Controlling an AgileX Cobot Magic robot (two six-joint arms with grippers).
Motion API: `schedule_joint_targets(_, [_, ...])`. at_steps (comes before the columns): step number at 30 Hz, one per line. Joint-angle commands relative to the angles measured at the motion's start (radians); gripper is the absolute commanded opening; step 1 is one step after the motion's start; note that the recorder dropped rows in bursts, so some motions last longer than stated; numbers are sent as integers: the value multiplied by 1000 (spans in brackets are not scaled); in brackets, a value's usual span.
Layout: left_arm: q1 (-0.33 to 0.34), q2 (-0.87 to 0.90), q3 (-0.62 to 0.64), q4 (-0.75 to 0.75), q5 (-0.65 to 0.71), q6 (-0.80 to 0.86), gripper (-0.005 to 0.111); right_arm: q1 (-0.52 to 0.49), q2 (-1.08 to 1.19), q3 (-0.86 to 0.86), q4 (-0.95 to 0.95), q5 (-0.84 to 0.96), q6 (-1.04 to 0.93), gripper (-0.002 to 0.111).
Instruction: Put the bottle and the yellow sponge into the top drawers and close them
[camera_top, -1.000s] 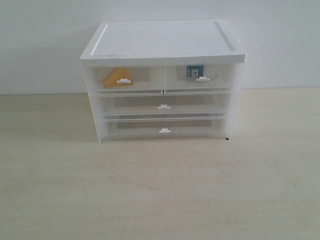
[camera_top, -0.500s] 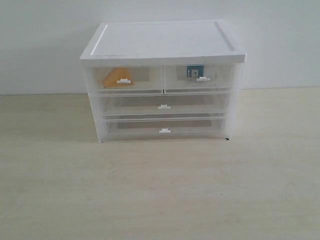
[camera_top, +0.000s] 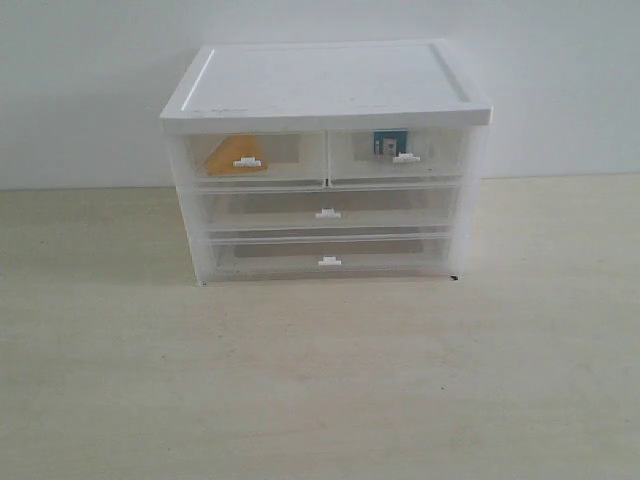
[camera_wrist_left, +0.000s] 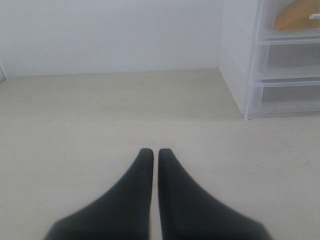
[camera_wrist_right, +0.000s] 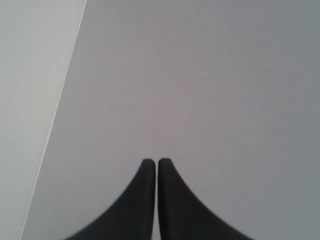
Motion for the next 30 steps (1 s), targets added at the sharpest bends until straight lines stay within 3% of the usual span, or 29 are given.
schedule_joint_targets(1, [4,-3,3,-8,1,6,4,-3,-51,109,144,-55,-64,0])
schedule_joint_targets(10, [4,-3,3,-8,1,6,4,-3,-228,197,247,148,-234,0])
schedule_joint_targets(22, [4,-3,3,-8,1,6,4,-1,-304,197,247,925,-459,0])
schedule_joint_targets(30, [4,-3,3,-8,1,6,4,163,-365,197,255,1201,-606,0])
